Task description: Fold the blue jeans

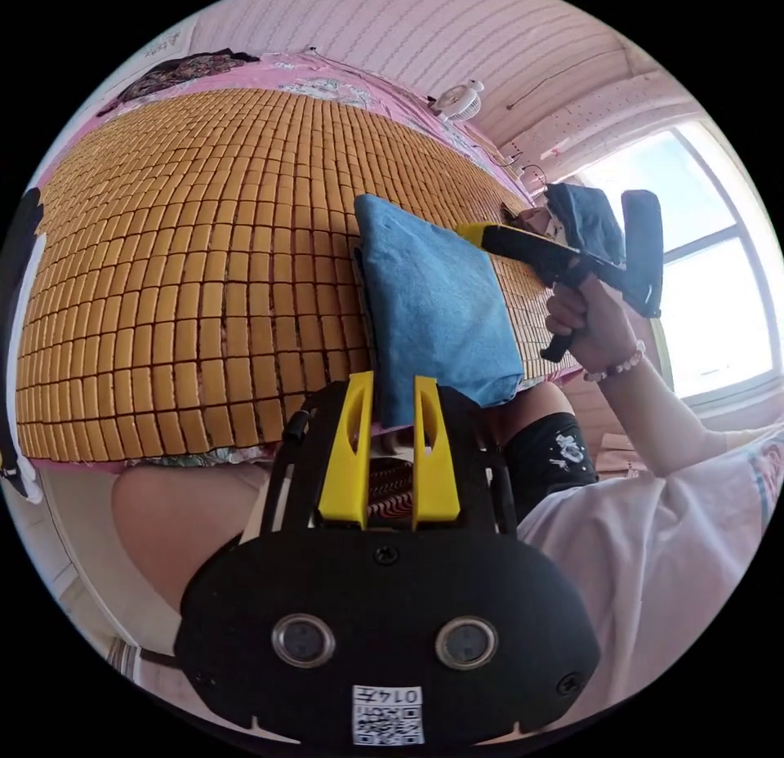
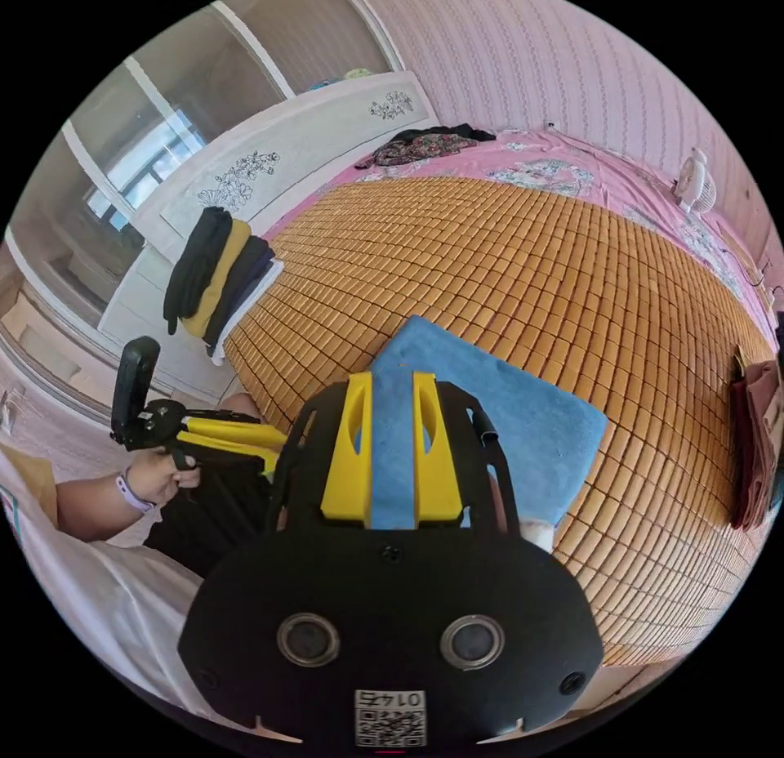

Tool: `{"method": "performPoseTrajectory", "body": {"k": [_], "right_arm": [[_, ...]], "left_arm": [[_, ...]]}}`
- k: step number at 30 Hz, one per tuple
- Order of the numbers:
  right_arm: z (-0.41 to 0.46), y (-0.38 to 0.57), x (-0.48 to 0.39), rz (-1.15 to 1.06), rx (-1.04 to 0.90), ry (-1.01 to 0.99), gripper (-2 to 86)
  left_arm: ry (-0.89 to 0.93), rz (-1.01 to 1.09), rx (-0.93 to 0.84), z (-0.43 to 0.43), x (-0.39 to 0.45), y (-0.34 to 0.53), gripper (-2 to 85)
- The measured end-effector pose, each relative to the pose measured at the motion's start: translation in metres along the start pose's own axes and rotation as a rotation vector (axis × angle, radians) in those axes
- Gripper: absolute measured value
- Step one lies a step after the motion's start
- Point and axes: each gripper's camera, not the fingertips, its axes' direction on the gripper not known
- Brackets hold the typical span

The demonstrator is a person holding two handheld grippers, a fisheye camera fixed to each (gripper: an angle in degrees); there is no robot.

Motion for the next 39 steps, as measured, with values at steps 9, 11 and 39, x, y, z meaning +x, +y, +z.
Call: {"method": "performPoseTrajectory", "body": {"k": [9, 11, 39], "right_arm": [[-0.033, 0.114, 0.082, 0.309, 0.025, 0.192, 15.4], [-0.022, 0.126, 0.095, 0.379, -0.003, 0.127, 16.3], [0.004, 0.152, 0.133, 0.532, 0.098, -0.026, 9.2]], "left_arm": [[0.109, -0.037, 0.112, 0.011, -0.02, -0.032, 12.2], [0.152, -0.041, 0.082, 0.019, -0.021, -0.04, 12.6], [0.131, 0.028, -0.01, 0.033, -0.009, -0.042, 14.2]]}}
